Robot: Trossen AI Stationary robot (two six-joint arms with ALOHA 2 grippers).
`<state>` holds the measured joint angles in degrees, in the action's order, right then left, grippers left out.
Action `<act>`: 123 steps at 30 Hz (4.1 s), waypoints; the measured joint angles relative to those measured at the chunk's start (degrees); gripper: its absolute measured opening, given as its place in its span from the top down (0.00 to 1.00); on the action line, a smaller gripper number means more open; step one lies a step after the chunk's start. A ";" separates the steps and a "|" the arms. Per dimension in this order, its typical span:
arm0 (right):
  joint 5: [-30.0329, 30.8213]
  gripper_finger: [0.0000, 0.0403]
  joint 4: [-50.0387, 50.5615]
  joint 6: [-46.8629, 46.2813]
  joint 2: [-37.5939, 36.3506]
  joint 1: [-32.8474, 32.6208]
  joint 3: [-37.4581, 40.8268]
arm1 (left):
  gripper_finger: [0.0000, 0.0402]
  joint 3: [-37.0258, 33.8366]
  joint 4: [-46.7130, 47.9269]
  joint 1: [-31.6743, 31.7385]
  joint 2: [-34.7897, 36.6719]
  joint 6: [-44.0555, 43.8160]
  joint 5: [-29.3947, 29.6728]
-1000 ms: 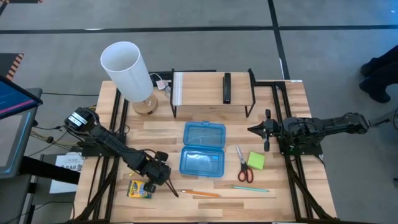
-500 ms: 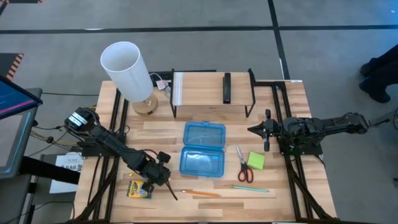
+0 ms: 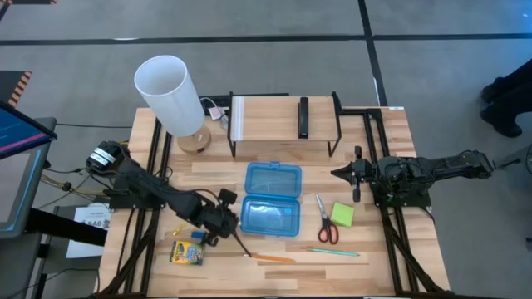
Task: Pack school essentials
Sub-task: Put the right yellow pen into the blue supply box, then put the green sticky note into the blue supply box
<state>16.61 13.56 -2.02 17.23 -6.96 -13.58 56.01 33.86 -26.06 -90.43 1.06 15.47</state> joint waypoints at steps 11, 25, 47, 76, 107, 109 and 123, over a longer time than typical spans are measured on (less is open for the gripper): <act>0.00 0.93 0.39 0.00 -0.02 -0.02 -0.01 | 1.00 7.00 -13.27 7.13 -2.13 5.81 -2.67; 0.00 0.93 1.31 0.00 0.00 -0.01 -0.01 | 1.00 15.85 -16.41 10.87 -15.53 5.32 -8.53; 0.00 0.93 1.44 0.00 0.00 -0.01 0.00 | 0.91 16.26 -15.33 11.08 -15.76 -0.76 -9.10; 0.00 0.93 2.69 0.00 -0.01 -0.01 -0.01 | 0.75 0.15 -11.83 -6.63 7.14 -19.19 15.02; -0.01 0.93 4.57 0.00 -0.02 -0.02 0.00 | 0.75 -18.42 4.69 -12.77 22.99 -54.47 10.29; -0.01 0.93 4.63 0.00 0.00 0.00 0.00 | 0.75 -18.42 5.27 -13.59 22.99 -55.78 10.29; 0.00 0.93 4.66 0.01 -0.01 -0.01 0.00 | 0.75 -20.17 16.53 -14.71 22.99 -66.62 6.84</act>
<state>16.61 18.22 -2.02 17.22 -6.97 -13.58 35.84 50.39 -40.77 -67.44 -65.56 22.31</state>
